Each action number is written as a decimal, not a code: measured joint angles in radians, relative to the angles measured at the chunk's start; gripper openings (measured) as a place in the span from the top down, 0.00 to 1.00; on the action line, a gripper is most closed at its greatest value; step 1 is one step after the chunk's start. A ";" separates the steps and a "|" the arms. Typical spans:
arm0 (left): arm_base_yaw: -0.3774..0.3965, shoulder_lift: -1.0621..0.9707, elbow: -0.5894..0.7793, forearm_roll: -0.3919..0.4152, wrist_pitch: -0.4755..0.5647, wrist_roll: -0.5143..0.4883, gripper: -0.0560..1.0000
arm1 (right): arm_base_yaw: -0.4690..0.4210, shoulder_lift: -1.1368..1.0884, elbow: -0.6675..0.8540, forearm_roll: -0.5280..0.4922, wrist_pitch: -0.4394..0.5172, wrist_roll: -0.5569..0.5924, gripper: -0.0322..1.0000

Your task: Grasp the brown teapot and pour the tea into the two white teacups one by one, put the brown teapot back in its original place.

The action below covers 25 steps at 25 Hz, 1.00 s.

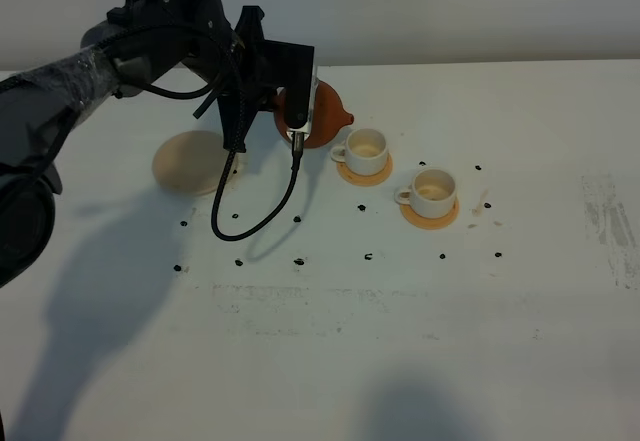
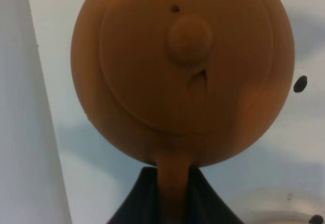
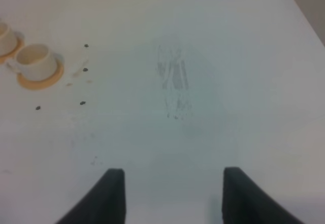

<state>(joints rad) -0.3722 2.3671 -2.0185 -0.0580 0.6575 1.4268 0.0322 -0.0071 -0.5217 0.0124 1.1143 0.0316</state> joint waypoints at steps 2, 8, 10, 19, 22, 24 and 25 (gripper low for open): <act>-0.002 0.000 0.000 0.001 -0.007 0.001 0.87 | 0.000 0.000 0.000 0.000 0.000 0.000 0.56; -0.007 0.000 0.000 0.006 -0.023 0.008 0.87 | 0.000 0.000 0.000 0.000 0.000 -0.001 0.56; -0.010 0.000 0.000 0.008 -0.028 0.015 0.87 | 0.000 0.000 0.000 0.000 0.000 -0.001 0.56; -0.020 0.000 0.000 0.030 -0.038 0.031 0.87 | 0.000 0.000 0.000 0.000 0.000 -0.001 0.56; -0.027 0.000 0.000 0.048 -0.040 0.031 0.87 | 0.000 0.000 0.000 0.000 0.000 -0.001 0.56; -0.030 0.000 0.000 0.058 -0.042 0.031 0.87 | 0.000 0.000 0.000 0.000 0.000 -0.001 0.56; -0.031 0.000 0.000 0.058 -0.042 0.032 0.87 | 0.000 0.000 0.000 0.000 0.000 -0.001 0.56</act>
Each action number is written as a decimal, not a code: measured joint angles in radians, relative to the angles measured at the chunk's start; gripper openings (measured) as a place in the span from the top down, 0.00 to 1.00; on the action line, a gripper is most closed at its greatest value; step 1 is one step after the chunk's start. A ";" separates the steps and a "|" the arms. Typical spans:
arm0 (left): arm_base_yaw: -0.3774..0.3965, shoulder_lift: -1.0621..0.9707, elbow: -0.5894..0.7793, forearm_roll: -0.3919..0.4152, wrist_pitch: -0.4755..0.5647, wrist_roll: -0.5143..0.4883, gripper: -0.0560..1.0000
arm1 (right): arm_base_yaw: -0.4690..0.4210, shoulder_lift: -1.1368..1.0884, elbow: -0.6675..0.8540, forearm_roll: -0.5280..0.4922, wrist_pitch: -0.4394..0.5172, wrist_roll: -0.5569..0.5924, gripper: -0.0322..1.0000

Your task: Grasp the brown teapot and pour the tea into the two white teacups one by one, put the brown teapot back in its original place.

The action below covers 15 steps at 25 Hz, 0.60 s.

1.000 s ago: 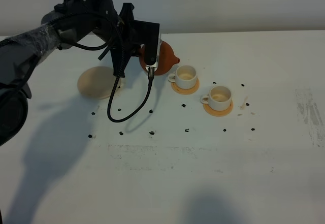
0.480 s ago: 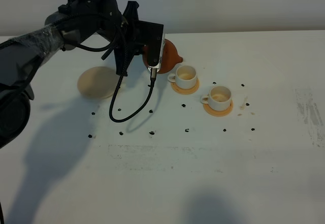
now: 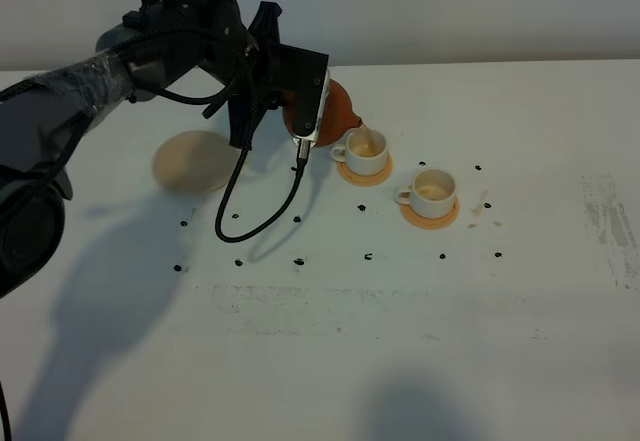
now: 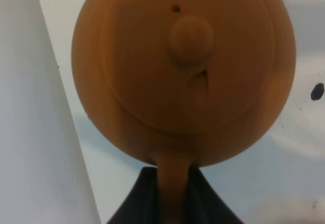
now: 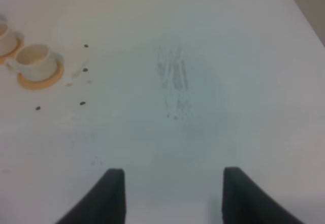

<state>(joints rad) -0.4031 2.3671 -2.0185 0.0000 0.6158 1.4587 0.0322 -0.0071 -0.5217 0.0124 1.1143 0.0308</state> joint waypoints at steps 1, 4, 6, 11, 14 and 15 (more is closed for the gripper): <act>0.000 0.000 0.000 0.000 -0.001 0.001 0.87 | 0.000 0.000 0.000 0.000 0.000 0.000 0.56; 0.000 0.000 0.000 0.000 -0.001 0.015 0.87 | 0.000 0.000 0.000 0.000 0.000 0.000 0.56; 0.000 0.000 0.000 0.000 -0.001 0.019 0.87 | 0.000 0.000 0.000 0.000 0.000 0.000 0.56; 0.000 0.000 0.000 0.000 -0.002 0.023 0.87 | 0.000 0.000 0.000 0.000 0.000 0.000 0.56; 0.000 0.000 0.000 0.011 -0.002 0.028 0.87 | 0.000 0.000 0.000 0.000 0.000 0.000 0.56; 0.000 0.000 0.000 0.011 -0.002 0.031 0.87 | 0.000 0.000 0.000 0.000 0.000 0.000 0.56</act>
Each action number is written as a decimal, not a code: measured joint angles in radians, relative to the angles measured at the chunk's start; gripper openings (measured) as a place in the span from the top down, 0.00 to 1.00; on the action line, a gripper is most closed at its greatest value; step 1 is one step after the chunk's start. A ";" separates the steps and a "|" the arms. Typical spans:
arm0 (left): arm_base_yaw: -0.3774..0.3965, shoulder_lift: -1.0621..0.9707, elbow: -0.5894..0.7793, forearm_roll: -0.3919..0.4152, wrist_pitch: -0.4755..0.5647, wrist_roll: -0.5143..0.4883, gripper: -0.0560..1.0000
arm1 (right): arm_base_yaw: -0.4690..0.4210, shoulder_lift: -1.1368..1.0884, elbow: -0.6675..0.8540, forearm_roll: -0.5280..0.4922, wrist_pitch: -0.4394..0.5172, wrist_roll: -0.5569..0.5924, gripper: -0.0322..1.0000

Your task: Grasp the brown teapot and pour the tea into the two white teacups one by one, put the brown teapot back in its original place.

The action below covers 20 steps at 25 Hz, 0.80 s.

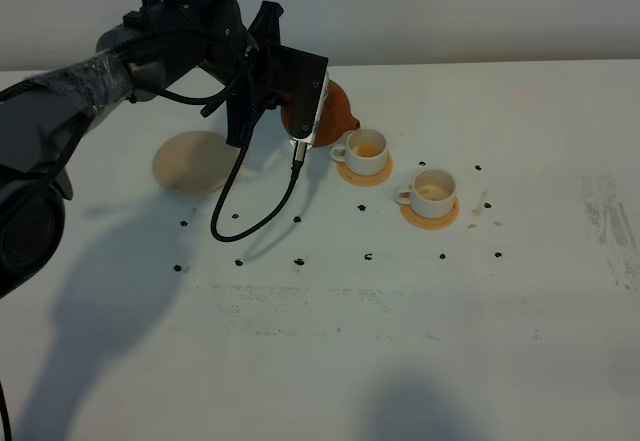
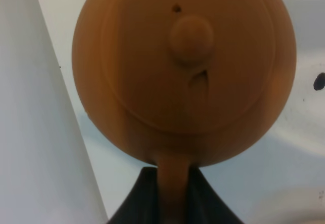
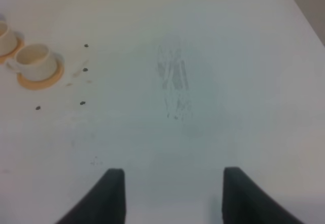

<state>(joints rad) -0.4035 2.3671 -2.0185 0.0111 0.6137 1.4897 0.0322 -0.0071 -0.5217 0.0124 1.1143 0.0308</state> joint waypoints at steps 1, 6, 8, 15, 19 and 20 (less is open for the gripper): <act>0.000 0.000 0.000 0.000 0.000 0.004 0.87 | 0.000 0.000 0.000 0.000 0.000 0.000 0.56; 0.000 0.000 0.000 0.003 0.000 0.010 0.87 | 0.000 0.000 0.000 0.000 0.000 0.000 0.56; -0.002 0.000 0.000 0.003 -0.001 0.011 0.87 | 0.000 0.000 0.000 0.000 0.000 0.000 0.56; -0.009 0.000 0.000 0.004 -0.015 0.014 0.87 | 0.000 0.000 0.000 0.000 0.000 0.000 0.56; -0.009 0.000 0.000 0.004 -0.015 0.016 0.87 | 0.000 0.000 0.000 0.000 0.000 0.000 0.56; -0.009 0.000 0.000 0.004 -0.015 0.016 0.87 | 0.000 0.000 0.000 0.000 0.000 0.000 0.56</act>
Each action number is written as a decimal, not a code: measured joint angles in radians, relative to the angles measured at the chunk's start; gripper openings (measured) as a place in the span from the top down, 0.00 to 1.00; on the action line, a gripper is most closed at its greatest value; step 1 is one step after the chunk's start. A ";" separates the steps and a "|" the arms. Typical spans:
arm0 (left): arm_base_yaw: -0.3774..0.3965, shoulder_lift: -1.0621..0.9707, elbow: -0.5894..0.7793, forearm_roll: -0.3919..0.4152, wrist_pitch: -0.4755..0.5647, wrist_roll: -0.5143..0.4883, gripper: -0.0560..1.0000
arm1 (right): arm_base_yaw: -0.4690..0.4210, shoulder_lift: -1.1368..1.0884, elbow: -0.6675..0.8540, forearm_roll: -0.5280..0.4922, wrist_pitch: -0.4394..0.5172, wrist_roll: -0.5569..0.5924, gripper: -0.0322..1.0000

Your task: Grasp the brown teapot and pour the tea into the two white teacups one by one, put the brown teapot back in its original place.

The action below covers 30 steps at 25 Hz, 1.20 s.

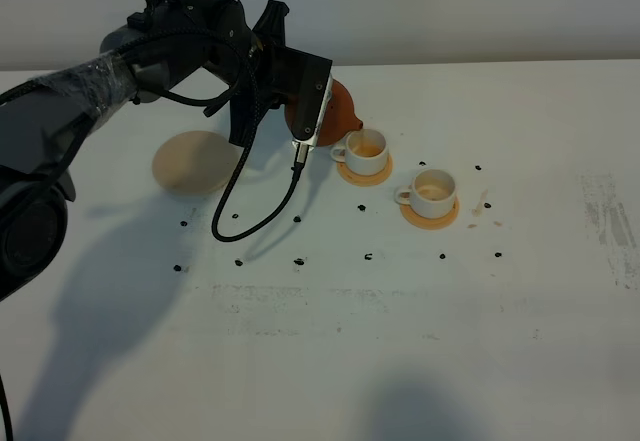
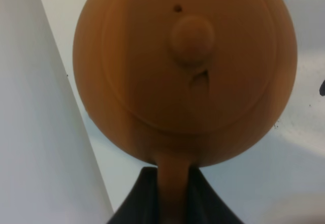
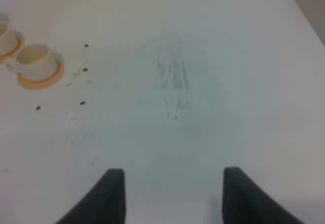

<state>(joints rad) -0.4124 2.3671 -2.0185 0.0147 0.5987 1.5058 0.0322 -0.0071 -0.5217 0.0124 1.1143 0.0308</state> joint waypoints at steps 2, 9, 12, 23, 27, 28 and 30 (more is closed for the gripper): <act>0.000 0.000 0.000 0.004 0.000 0.000 0.87 | 0.000 0.000 0.000 0.000 0.000 0.000 0.56; 0.000 0.000 0.000 0.010 0.000 0.000 0.87 | 0.000 0.000 0.000 0.000 0.000 0.000 0.56; 0.000 0.001 0.000 0.010 -0.001 0.001 0.87 | 0.000 0.000 0.000 0.000 0.000 0.000 0.56; -0.001 0.016 0.000 0.011 -0.036 0.029 0.87 | 0.000 0.000 0.000 0.000 0.000 0.000 0.56; -0.004 0.016 0.000 0.011 -0.049 0.040 0.87 | 0.000 0.000 0.000 0.000 0.000 0.000 0.56; -0.006 0.016 0.000 0.011 -0.054 0.042 0.87 | 0.000 0.000 0.000 0.000 0.000 0.000 0.56; -0.007 0.016 0.000 0.015 -0.063 0.049 0.87 | 0.000 0.000 0.000 0.000 0.000 0.000 0.56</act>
<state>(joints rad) -0.4193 2.3835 -2.0185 0.0295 0.5354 1.5551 0.0322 -0.0071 -0.5217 0.0124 1.1143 0.0308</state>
